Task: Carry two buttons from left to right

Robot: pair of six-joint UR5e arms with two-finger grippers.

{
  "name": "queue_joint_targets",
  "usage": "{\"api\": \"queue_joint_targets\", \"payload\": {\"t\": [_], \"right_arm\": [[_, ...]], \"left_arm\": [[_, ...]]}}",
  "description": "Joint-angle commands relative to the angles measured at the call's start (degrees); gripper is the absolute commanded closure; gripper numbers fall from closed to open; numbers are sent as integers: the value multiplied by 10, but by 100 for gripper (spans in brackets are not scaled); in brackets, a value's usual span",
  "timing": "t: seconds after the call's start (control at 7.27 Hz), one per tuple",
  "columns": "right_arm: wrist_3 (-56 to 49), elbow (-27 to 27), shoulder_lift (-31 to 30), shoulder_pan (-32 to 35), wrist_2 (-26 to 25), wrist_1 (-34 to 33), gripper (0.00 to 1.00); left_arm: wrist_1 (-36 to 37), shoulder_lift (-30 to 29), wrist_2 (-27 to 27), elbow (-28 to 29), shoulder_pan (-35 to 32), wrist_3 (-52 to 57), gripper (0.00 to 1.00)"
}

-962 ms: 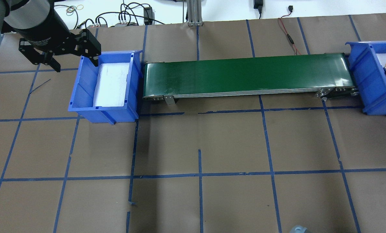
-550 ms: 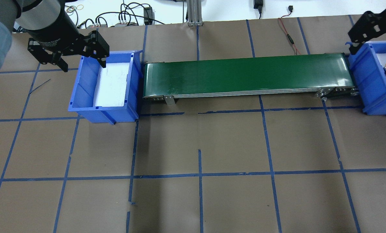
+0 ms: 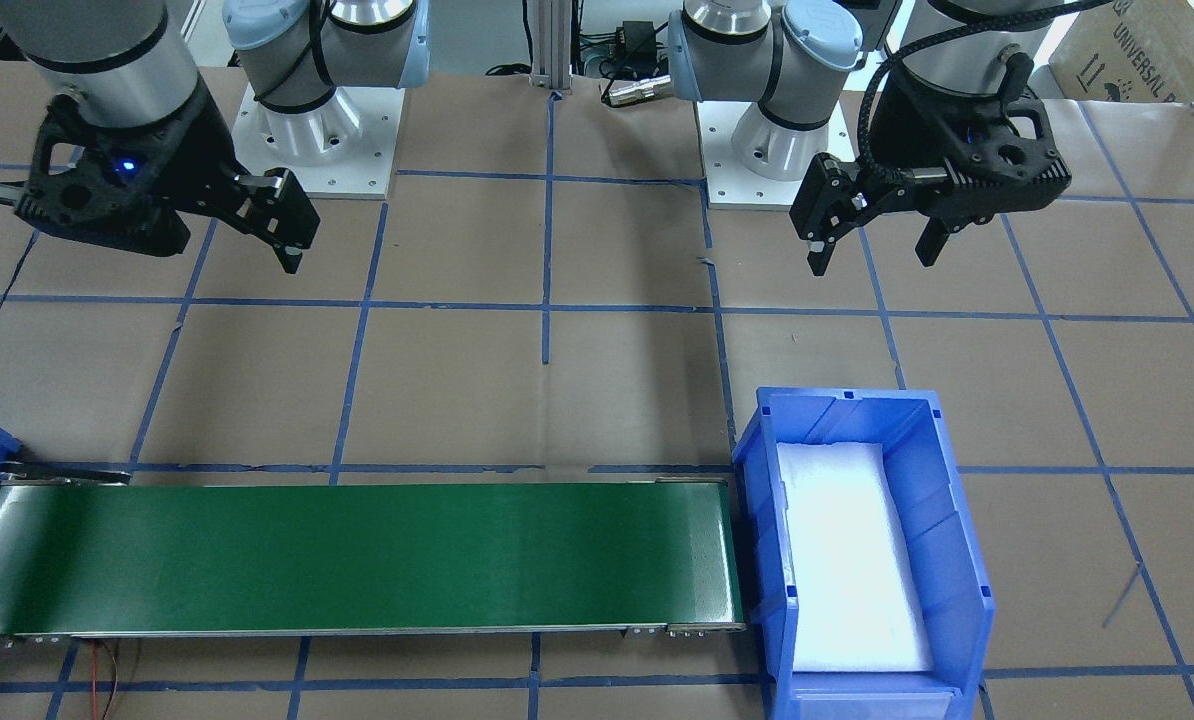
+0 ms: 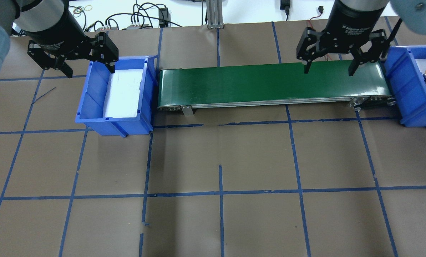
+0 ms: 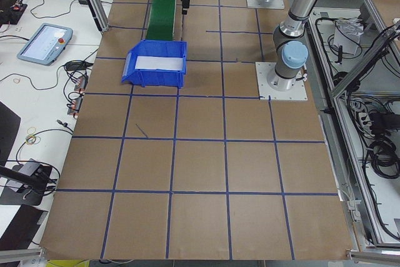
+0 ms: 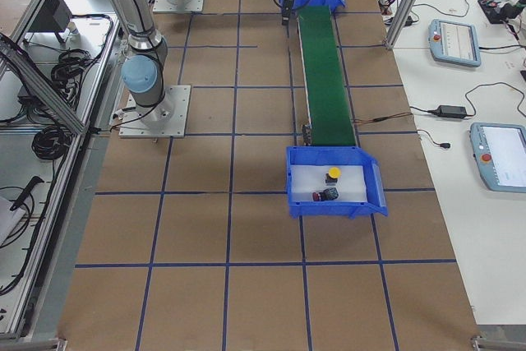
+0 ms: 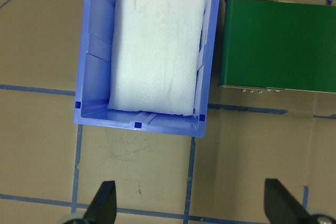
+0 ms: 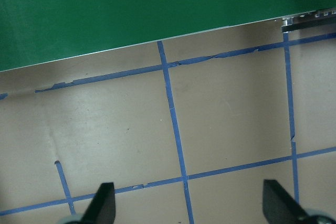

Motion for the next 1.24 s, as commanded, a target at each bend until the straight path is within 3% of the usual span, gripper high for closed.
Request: {"api": "queue_joint_targets", "payload": {"t": [0.0, 1.1], "right_arm": [[9, 4, 4, 13, 0, -52, 0], [9, 8, 5, 7, 3, -74, 0]], "left_arm": [[0, 0, -1, 2, 3, 1, 0], [9, -1, -5, 3, 3, 25, 0]]}}
